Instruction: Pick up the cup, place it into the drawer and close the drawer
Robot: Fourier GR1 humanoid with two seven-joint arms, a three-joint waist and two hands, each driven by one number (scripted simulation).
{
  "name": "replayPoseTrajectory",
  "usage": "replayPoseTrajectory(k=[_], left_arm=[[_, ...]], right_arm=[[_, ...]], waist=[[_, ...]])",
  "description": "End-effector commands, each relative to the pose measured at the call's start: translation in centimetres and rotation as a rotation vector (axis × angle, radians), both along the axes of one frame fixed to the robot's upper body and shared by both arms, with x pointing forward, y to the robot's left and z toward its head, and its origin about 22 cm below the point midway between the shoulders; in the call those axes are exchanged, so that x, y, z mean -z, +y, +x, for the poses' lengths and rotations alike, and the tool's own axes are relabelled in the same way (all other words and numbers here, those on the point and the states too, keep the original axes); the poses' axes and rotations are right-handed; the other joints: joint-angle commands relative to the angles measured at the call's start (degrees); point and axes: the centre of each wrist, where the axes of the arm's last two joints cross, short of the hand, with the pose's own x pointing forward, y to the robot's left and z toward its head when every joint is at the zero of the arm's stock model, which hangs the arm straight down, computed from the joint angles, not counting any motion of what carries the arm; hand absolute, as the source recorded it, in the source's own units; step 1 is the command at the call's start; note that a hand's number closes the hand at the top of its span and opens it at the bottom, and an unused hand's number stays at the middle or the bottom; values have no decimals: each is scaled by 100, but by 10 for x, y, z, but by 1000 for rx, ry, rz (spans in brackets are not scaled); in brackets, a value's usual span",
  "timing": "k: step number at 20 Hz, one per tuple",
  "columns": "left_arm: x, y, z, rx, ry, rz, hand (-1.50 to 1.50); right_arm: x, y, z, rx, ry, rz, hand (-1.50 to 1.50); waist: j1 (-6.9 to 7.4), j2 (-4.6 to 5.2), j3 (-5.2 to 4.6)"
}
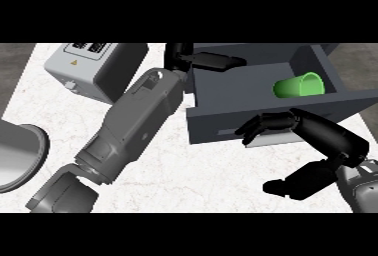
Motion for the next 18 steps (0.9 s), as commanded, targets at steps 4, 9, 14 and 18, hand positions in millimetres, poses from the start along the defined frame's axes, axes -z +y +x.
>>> replayPoseTrajectory(k=[4,9,14,18], left_arm=[[16,10,-2,8,-11,-70,-150],[19,27,0,2,12,-120,-150],[39,48,-5,0,-25,-134,-150],[49,66,-12,21,17,-143,-150]], right_arm=[[55,10,6,156,-31,-218,-150],[119,22,16,142,26,-346,-150],[149,19,57,163,55,-431,150],[160,11,79,244,37,-403,150]], waist=[[577,-56,1],[757,-76,3],[957,-44,6],[1185,-65,14]])
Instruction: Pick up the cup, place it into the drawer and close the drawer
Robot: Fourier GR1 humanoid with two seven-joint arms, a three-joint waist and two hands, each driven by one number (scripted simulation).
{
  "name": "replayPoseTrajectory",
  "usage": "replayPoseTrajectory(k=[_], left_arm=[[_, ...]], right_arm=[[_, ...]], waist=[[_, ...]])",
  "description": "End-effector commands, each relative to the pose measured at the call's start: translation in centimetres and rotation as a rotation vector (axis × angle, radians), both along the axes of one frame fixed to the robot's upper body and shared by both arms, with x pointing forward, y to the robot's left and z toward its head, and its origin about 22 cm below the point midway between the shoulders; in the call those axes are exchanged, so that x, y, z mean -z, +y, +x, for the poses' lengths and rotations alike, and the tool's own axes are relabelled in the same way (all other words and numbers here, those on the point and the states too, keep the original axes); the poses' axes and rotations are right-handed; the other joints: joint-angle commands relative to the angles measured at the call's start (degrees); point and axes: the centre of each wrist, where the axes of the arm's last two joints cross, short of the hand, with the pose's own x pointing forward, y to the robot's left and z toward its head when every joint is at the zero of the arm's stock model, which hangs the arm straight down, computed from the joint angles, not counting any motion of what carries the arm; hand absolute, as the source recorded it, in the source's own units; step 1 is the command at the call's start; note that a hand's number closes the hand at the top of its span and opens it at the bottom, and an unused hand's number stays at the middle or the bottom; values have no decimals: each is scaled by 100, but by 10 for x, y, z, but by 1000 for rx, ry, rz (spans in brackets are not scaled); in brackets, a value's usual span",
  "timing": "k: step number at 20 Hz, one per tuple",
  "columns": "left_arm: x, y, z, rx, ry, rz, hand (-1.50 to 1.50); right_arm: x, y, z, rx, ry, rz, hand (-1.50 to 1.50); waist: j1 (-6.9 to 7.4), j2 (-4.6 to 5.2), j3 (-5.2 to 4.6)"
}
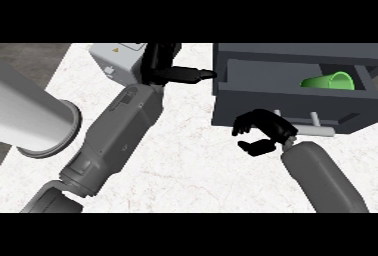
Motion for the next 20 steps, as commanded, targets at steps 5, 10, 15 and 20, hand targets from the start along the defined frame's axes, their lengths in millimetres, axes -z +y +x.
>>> replayPoseTrajectory(k=[5,10,15,20], left_arm=[[8,45,-5,5,-2,-14,-150],[10,65,-7,32,3,-2,-150],[9,70,-9,55,-10,2,-150],[19,74,-15,77,14,-1,-150]], right_arm=[[4,-32,42,89,-110,96,150],[-46,-56,76,216,-227,175,150],[-82,-73,92,311,-262,186,150],[-100,-84,95,325,-268,237,150]], waist=[[223,47,12],[488,122,21],[634,175,19],[709,214,13]])
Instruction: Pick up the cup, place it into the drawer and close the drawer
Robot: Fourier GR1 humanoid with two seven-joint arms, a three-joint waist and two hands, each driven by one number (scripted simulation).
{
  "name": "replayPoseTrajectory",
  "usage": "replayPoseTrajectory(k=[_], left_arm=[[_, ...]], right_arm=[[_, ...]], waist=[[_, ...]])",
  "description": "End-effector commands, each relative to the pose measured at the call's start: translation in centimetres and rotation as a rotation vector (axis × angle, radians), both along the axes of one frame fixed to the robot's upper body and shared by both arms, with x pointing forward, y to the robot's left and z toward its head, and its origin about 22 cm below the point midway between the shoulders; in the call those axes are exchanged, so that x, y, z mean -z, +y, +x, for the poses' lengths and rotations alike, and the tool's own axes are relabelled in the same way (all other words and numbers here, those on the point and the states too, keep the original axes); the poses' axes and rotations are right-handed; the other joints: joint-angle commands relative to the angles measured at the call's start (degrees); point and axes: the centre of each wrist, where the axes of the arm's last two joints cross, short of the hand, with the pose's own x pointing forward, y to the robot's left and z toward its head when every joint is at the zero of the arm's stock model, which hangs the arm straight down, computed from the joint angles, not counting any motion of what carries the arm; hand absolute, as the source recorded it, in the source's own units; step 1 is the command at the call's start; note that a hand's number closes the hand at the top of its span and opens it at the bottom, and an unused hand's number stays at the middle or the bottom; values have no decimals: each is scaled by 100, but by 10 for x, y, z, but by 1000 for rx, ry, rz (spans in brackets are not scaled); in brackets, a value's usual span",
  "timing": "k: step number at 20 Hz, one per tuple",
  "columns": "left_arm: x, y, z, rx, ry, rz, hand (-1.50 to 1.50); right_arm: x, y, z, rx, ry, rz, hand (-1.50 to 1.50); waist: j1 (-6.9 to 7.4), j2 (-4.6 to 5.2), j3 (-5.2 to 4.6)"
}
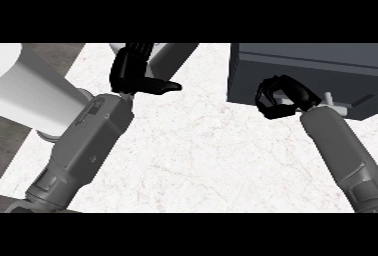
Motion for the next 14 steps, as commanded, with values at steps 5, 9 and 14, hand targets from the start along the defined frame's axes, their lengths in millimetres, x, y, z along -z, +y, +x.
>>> replayPoseTrajectory(k=[5,9,14], left_arm=[[6,4,-6,38,0,-9,-150],[8,5,-8,50,7,-25,-150],[18,11,-13,61,17,-12,-150]], right_arm=[[-86,-34,31,163,-164,2,150],[-96,-38,32,160,-160,31,150],[-101,-48,28,143,-149,43,150]], waist=[[288,118,-47],[341,121,-57],[391,137,-61]])
